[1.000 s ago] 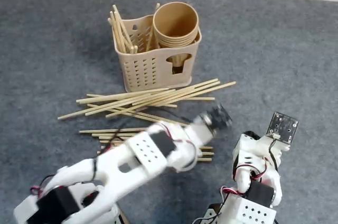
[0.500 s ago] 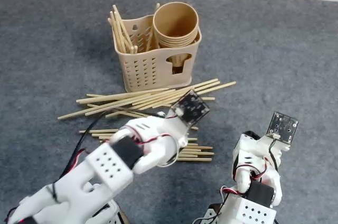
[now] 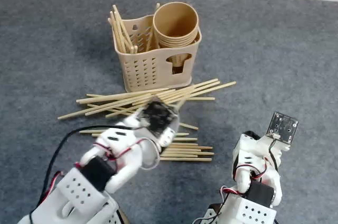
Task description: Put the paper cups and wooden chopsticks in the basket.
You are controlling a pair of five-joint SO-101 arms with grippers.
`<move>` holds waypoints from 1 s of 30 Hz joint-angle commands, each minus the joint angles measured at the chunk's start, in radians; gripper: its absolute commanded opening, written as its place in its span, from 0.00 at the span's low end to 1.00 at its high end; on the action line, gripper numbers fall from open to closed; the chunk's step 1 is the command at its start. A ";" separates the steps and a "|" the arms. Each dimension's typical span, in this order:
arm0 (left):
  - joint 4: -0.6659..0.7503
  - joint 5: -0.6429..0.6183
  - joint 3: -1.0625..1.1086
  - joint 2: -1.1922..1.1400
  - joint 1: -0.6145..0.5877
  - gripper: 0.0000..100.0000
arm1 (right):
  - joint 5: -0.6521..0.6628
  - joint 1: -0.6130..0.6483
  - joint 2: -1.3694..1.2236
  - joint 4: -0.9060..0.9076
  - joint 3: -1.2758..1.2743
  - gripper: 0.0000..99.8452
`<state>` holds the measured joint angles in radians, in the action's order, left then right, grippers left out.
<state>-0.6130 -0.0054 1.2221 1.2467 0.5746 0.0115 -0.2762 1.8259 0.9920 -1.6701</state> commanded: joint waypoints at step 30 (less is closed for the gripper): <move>0.657 0.006 -0.292 0.041 -0.349 0.01 | -0.003 -0.010 0.012 0.002 -0.105 0.00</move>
<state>0.0238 -0.0038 1.0564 1.3970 0.2371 0.0115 -0.2762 1.8259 0.9920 -1.6701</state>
